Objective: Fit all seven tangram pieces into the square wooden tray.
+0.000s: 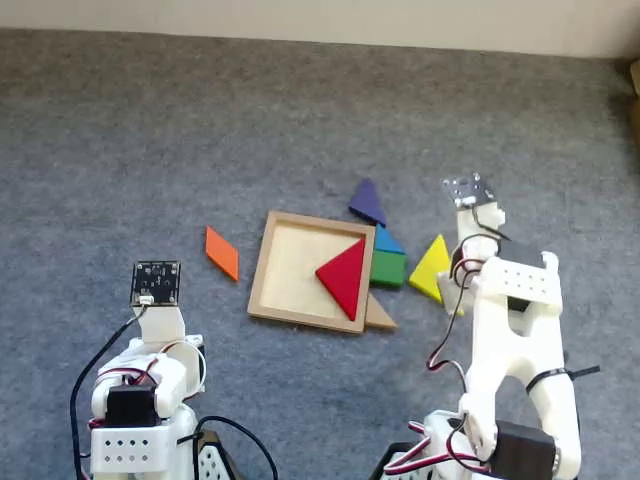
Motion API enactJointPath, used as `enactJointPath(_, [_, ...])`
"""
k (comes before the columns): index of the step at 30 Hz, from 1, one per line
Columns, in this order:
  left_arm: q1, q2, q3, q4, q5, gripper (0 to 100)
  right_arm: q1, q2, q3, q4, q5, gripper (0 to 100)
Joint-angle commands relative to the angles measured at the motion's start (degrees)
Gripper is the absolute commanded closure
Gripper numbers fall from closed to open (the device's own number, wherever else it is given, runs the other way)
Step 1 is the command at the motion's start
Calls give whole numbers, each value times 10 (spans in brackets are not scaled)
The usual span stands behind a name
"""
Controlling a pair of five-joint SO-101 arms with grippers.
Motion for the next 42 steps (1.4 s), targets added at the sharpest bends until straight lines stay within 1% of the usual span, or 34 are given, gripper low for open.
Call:
enactJointPath(1, [-7, -29, 11, 1, -4, 994, 9, -18, -36, -14, -54, 923])
enactJointPath(3, [-7, -29, 11, 1, -4, 994, 8, -18, -52, -13, -96, 879])
enactJointPath(5, [-7, -29, 11, 1, -4, 994, 8, -17, -71, -9, -141, 809])
enactJointPath(7, [-7, -29, 11, 1, -4, 994, 5, -17, -94, 16, -181, 736])
enactJointPath(10, [-7, -29, 11, 1, -4, 994, -27, -16, -125, 58, -240, 666])
enactJointPath(13, [-7, -29, 11, 1, -4, 994, -77, 0, -144, 84, -257, 663])
enactJointPath(16, [-7, -29, 11, 1, -4, 994, -115, 56, -161, 88, -262, 663])
enactJointPath(18, [-7, -29, 11, 1, -4, 994, -127, 104, -186, 88, -292, 663])
enactJointPath(23, [-7, -29, 11, 1, -4, 994, -129, 231, -266, 88, -334, 663])
enactJointPath(28, [-7, -29, 11, 1, -4, 994, -127, 318, -326, 88, -335, 663])
enactJointPath(31, [-7, -29, 11, 1, -4, 994, -126, 342, -342, 88, -337, 663])
enactJointPath(35, [-7, -29, 11, 1, -4, 994, -130, 362, -343, 87, -358, 661])
enactJointPath(42, [-7, -29, 11, 1, -4, 994, -130, 385, -341, 87, -357, 661])
